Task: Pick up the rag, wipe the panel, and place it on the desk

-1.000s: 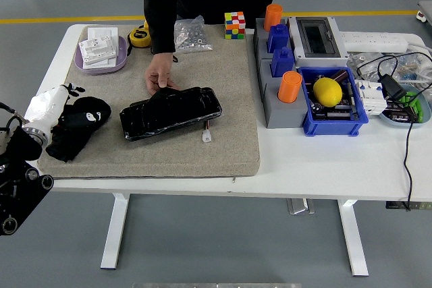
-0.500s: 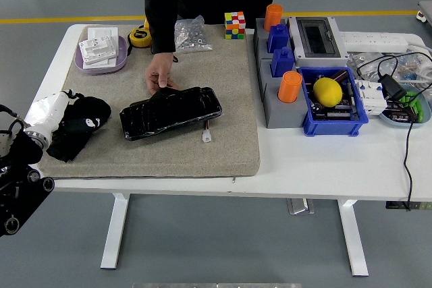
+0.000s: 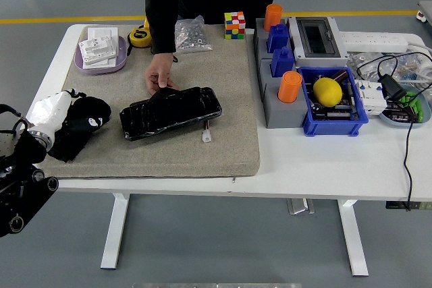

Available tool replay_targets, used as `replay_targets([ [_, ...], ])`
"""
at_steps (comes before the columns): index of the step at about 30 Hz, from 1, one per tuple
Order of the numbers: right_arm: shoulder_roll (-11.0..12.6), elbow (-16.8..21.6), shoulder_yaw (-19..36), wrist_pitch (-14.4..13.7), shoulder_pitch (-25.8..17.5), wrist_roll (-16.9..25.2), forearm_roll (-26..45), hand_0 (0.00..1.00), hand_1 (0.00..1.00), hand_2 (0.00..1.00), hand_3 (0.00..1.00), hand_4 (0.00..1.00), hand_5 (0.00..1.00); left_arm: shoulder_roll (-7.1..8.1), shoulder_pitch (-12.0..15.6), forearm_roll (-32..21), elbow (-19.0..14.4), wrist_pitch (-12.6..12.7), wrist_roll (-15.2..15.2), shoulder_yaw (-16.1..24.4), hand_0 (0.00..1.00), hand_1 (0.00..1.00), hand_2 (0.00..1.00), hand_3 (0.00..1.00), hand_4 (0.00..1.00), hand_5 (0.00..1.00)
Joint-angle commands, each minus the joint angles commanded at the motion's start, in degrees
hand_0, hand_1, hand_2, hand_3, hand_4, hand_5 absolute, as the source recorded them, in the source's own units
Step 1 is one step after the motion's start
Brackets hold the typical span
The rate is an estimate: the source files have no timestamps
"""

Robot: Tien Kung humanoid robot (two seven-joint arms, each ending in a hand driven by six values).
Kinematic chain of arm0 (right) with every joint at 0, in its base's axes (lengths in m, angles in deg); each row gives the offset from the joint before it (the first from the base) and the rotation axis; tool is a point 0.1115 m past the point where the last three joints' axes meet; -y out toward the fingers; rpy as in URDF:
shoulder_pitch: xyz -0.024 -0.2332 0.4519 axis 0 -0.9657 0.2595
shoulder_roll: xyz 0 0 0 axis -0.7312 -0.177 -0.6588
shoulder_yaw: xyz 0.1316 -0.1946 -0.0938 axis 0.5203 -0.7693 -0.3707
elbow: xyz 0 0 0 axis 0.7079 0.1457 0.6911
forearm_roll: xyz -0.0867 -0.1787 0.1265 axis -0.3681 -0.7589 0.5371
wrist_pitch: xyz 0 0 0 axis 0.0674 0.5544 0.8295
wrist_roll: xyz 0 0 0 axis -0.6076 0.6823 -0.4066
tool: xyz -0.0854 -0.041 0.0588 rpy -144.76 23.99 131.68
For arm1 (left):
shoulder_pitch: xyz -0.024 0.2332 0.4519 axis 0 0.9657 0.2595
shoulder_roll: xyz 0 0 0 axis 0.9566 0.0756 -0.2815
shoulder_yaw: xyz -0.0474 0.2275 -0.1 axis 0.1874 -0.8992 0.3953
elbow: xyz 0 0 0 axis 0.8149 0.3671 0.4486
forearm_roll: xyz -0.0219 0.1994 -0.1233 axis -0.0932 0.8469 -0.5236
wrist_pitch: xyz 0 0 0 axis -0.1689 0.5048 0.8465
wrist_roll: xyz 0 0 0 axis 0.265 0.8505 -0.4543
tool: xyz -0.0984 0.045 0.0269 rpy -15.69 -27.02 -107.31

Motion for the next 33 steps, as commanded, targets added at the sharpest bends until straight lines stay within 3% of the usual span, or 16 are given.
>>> replay_targets([
  [1,0.0,0.06,0.07,-0.04,-0.01,0.04,0.05,0.687,0.462,0.645,0.616,0.998,0.678,-0.01,0.03,0.12,0.05,0.02,-0.06,0.0,0.532,0.756,0.802,0.757,0.867,0.371],
  [2,-0.01,0.06,0.32,-0.08,-0.02,0.01,-0.14,0.688,0.462,0.644,0.615,0.998,0.679,0.01,0.07,0.12,0.06,0.09,-0.09,-0.1,0.506,0.742,0.795,0.719,0.827,0.306],
  [13,0.22,-0.1,1.01,-0.2,0.06,-0.07,-0.28,0.688,0.461,0.643,0.615,0.998,0.681,0.02,-0.03,0.83,-0.1,0.83,-0.19,-0.64,0.499,0.74,0.792,0.711,0.811,0.286],
  [14,0.21,-0.11,1.06,-0.18,0.07,-0.07,-0.34,0.687,0.462,0.643,0.616,0.998,0.683,0.01,-0.07,0.88,-0.08,0.96,-0.16,-0.69,0.436,0.678,0.779,0.659,0.737,0.222],
  [19,0.07,-0.11,1.38,-0.22,0.12,0.03,-0.56,0.687,0.462,0.643,0.616,0.998,0.683,0.0,0.05,1.38,-0.01,1.39,-0.37,-0.56,0.436,0.678,0.779,0.659,0.737,0.222],
  [20,0.04,-0.13,1.48,-0.23,0.12,0.05,-0.51,0.687,0.462,0.644,0.617,0.998,0.684,0.04,0.04,1.38,0.04,1.46,-0.39,-0.63,0.394,0.439,0.644,0.584,0.534,0.12],
  [25,0.13,-0.2,1.75,-0.17,0.13,-0.08,-0.71,0.687,0.462,0.644,0.617,0.998,0.684,0.07,0.02,1.45,0.02,1.47,-0.7,-0.95,0.394,0.439,0.644,0.584,0.534,0.12],
  [26,0.14,-0.22,1.84,-0.18,0.12,-0.1,-0.72,0.687,0.462,0.644,0.617,0.998,0.686,0.06,0.02,1.54,0.01,1.56,-0.8,-1.06,0.347,0.305,0.547,0.502,0.212,0.002],
  [31,0.12,-0.19,1.94,-0.22,0.12,-0.1,-0.83,0.687,0.462,0.644,0.617,0.998,0.686,0.0,0.06,1.63,-0.02,1.93,-0.95,-1.53,0.347,0.305,0.547,0.502,0.212,0.002],
  [32,0.09,-0.19,2.0,-0.26,0.13,-0.08,-0.89,0.688,0.462,0.644,0.618,0.998,0.688,0.01,0.1,1.54,-0.01,1.94,-1.0,-1.65,0.308,0.235,0.508,0.428,0.09,0.002],
  [33,0.09,-0.18,1.94,-0.27,0.14,-0.07,-0.87,0.688,0.462,0.644,0.618,0.998,0.688,0.0,0.16,1.65,-0.06,1.98,-1.11,-1.69,0.308,0.235,0.508,0.428,0.09,0.002],
])
